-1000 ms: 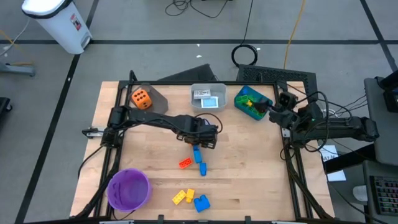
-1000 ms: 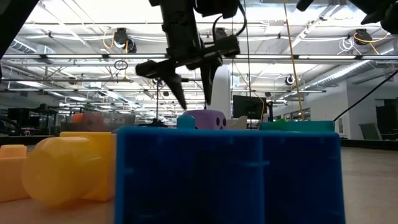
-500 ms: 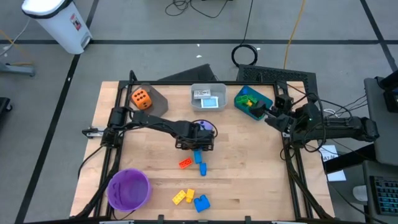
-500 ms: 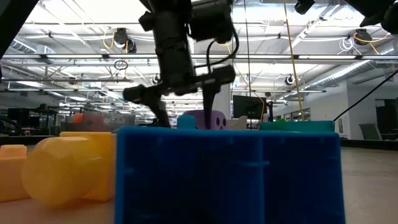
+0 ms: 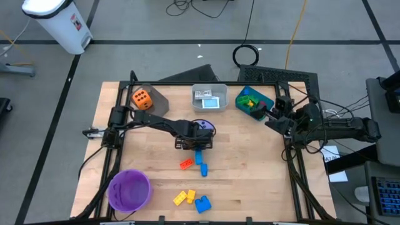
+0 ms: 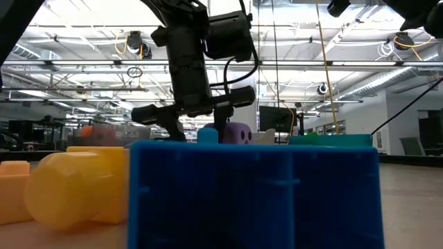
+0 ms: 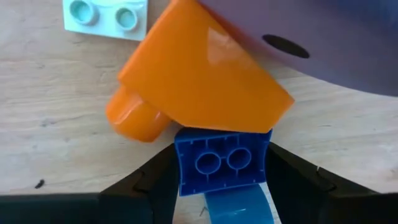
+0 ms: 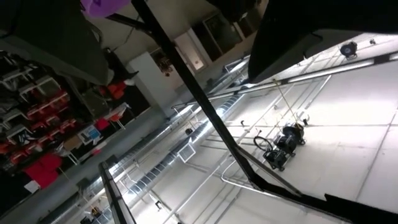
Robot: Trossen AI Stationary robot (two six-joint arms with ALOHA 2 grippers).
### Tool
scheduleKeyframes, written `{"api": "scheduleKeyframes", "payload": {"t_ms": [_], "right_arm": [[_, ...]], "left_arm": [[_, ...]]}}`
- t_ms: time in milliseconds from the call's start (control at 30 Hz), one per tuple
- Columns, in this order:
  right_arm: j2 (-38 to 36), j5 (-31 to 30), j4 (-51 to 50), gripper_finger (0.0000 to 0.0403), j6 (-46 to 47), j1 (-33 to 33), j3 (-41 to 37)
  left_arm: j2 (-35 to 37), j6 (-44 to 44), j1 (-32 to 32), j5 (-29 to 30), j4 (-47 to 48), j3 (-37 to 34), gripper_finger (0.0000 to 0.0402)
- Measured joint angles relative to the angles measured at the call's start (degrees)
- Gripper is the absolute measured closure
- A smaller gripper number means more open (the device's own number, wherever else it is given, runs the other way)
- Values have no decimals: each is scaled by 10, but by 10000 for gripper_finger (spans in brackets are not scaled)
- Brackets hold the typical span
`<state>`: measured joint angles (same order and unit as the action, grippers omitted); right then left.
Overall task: Pick & Place Toys
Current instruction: Put the blue game piece into the blue bin
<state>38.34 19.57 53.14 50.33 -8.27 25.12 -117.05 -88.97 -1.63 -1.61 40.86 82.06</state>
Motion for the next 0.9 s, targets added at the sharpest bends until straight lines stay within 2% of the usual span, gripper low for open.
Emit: {"api": "scheduleKeyframes", "payload": {"t_ms": [233,500,700,900], "right_arm": [[0,1,-3,23,-5,0,0],[0,0,-9,23,-5,0,0],[0,-3,-21,23,-5,0,0],[0,-26,-24,23,-5,-1,0]], "left_arm": [[0,27,8,-3,-7,-2,163],[34,78,21,-13,-7,-2,196],[97,108,23,-4,-1,-1,184],[189,135,43,52,71,-1,176]]}}
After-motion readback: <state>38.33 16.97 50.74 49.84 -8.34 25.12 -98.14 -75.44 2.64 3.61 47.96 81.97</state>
